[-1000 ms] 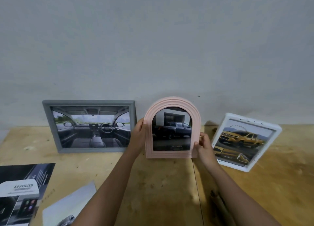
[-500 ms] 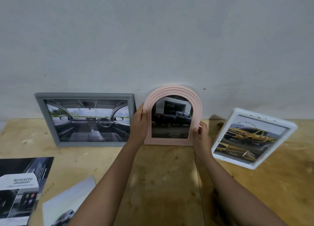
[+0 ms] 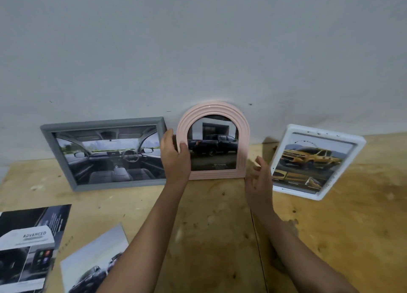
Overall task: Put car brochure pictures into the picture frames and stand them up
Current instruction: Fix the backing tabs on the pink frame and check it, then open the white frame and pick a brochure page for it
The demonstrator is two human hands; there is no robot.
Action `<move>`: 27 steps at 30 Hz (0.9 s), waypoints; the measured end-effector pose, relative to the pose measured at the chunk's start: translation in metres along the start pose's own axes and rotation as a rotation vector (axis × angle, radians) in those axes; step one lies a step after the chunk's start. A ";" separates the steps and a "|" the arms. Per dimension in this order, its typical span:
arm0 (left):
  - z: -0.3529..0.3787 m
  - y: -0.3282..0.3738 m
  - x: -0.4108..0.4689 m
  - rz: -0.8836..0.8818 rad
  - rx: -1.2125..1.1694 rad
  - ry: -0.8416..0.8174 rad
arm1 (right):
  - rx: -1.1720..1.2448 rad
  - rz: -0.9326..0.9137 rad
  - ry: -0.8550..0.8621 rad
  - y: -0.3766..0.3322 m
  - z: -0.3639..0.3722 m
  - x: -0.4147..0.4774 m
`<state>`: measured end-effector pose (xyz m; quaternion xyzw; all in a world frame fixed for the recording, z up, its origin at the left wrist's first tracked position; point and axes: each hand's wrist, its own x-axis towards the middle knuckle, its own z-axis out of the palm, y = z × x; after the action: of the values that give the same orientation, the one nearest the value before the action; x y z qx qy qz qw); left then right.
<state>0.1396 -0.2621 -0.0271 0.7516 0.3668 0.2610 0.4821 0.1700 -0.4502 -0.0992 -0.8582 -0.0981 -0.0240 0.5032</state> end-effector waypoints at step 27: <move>0.145 0.095 -0.081 0.112 -0.020 -0.701 | 0.212 0.438 0.060 0.124 -0.159 -0.015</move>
<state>0.2281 -0.4295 -0.0011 0.8097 0.1347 0.0166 0.5710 0.1883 -0.6491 -0.1292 -0.8003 0.1033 0.0706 0.5865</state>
